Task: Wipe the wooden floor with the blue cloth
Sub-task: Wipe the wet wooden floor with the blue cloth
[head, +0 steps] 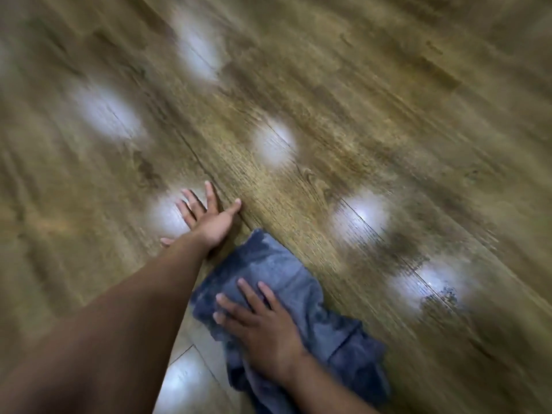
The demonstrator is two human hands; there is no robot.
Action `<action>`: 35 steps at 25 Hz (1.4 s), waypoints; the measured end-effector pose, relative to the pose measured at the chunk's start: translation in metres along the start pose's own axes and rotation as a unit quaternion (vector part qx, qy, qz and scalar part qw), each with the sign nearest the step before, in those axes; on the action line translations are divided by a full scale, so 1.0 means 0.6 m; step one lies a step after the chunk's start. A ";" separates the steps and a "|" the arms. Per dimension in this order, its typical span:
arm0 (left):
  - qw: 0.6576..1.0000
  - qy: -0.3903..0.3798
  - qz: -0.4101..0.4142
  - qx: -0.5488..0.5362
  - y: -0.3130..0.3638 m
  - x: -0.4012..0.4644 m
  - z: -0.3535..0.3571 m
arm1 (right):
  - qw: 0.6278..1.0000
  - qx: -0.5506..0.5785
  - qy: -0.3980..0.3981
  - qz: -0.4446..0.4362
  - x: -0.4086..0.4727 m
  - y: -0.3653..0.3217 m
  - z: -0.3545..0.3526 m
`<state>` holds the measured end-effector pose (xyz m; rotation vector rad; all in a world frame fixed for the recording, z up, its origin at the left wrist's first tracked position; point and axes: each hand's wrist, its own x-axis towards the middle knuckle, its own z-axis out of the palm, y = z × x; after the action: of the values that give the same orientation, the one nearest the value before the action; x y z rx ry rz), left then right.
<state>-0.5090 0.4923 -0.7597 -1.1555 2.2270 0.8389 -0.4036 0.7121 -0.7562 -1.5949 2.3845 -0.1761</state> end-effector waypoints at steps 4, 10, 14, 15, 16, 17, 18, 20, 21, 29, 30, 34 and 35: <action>1.000 0.004 -0.003 -0.016 0.003 -0.004 0.005 | 0.991 -0.010 0.055 0.118 0.025 0.119 -0.037; 0.997 0.031 0.066 -0.031 -0.066 -0.016 -0.030 | 0.911 0.066 0.114 0.390 0.021 0.334 -0.092; 0.984 0.106 -0.127 -0.066 -0.247 -0.083 -0.091 | 0.877 0.085 0.160 0.445 0.029 0.337 -0.091; 0.977 0.098 -0.159 -0.105 -0.284 -0.095 -0.103 | 0.870 0.091 0.170 0.454 0.036 0.333 -0.091; 0.972 0.087 -0.176 -0.130 -0.308 -0.105 -0.110 | 0.864 0.097 0.179 0.460 0.045 0.328 -0.093; 0.971 0.079 -0.180 -0.135 -0.322 -0.109 -0.112 | 0.864 0.099 0.182 0.460 0.062 0.321 -0.092; 0.973 0.077 -0.178 -0.127 -0.326 -0.108 -0.111 | 0.867 0.097 0.182 0.453 0.081 0.312 -0.089; 0.975 0.074 -0.177 -0.112 -0.322 -0.103 -0.108 | 0.879 0.094 0.186 0.429 0.125 0.291 -0.085; 0.976 0.072 -0.178 -0.106 -0.321 -0.102 -0.108 | 0.888 0.094 0.186 0.410 0.148 0.275 -0.085; 0.964 0.086 -0.177 -0.179 -0.324 -0.090 -0.106 | 0.999 0.033 0.016 0.024 0.328 -0.074 -0.032; 0.957 0.105 -0.176 -0.207 -0.324 -0.086 -0.106 | 1.000 0.028 -0.006 -0.006 0.318 -0.112 -0.020; 0.950 0.131 -0.158 -0.236 -0.335 -0.080 -0.104 | 0.999 0.009 -0.015 -0.045 0.279 -0.112 -0.006; 0.953 0.120 -0.160 -0.226 -0.337 -0.081 -0.105 | 0.999 0.009 -0.014 -0.043 0.279 -0.092 -0.011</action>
<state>-0.3223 0.3824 -0.7436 -1.8631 1.9953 1.1513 -0.4169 0.5362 -0.7617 -1.6811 2.2899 -0.1892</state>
